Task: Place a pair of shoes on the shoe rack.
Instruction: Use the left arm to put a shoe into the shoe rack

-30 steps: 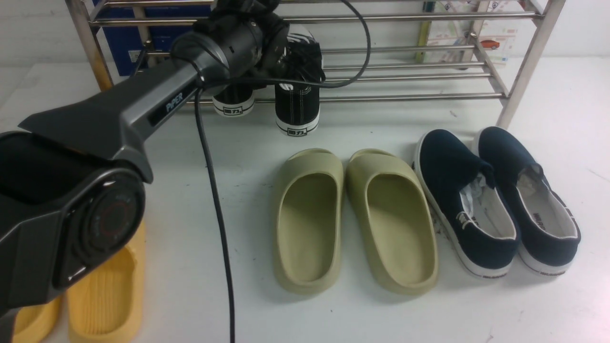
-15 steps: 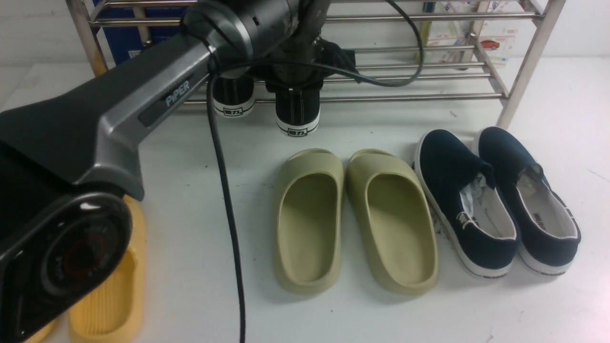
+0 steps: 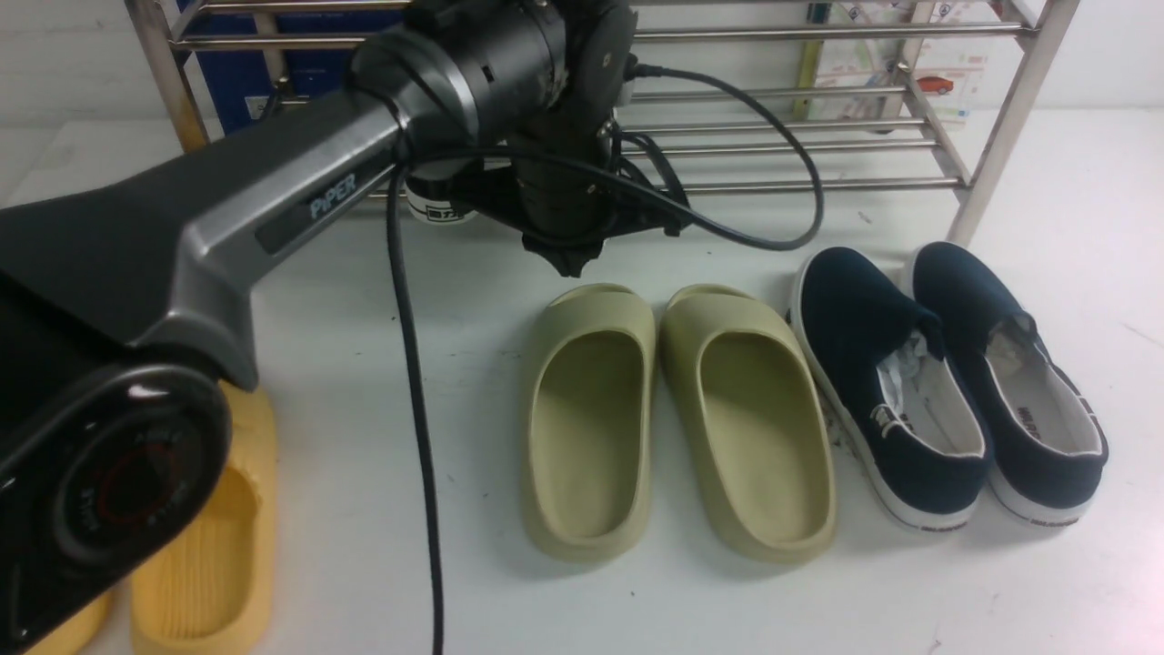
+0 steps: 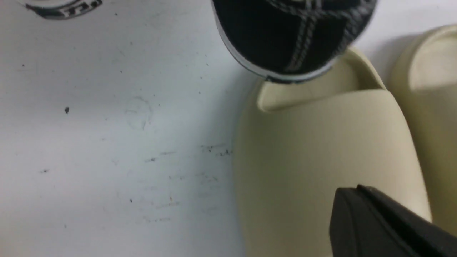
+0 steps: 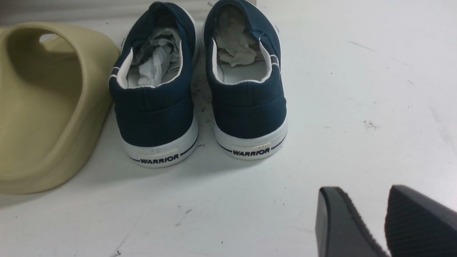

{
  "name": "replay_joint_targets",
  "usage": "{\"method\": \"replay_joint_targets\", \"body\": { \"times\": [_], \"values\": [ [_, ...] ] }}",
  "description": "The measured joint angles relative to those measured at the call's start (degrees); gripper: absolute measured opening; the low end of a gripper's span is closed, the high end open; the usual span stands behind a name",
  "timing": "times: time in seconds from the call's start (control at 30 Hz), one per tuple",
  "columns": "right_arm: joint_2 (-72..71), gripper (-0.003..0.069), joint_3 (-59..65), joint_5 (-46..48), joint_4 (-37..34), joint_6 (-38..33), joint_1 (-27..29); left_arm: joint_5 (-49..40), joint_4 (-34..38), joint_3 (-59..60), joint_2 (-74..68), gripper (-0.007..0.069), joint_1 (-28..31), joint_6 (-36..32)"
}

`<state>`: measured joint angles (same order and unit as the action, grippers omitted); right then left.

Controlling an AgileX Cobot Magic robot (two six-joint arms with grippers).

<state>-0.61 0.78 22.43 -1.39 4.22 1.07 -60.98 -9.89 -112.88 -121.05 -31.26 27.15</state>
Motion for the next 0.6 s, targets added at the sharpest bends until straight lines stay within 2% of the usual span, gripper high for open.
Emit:
{"method": "replay_joint_targets", "body": {
  "times": [0.17, 0.33, 0.6],
  "values": [
    [0.0, 0.0239, 0.0, 0.0, 0.0, 0.0, 0.0, 3.22, 2.17, 0.3, -3.06, -0.0013, 2.78, -1.9],
    [0.0, 0.0239, 0.0, 0.0, 0.0, 0.0, 0.0, 7.4, 3.35, 0.36, -4.45, -0.0013, 3.07, -3.36],
    [0.0, 0.0239, 0.0, 0.0, 0.0, 0.0, 0.0, 13.31, 1.26, 0.47, -5.82, -0.0013, 2.69, -1.28]
  ]
}}
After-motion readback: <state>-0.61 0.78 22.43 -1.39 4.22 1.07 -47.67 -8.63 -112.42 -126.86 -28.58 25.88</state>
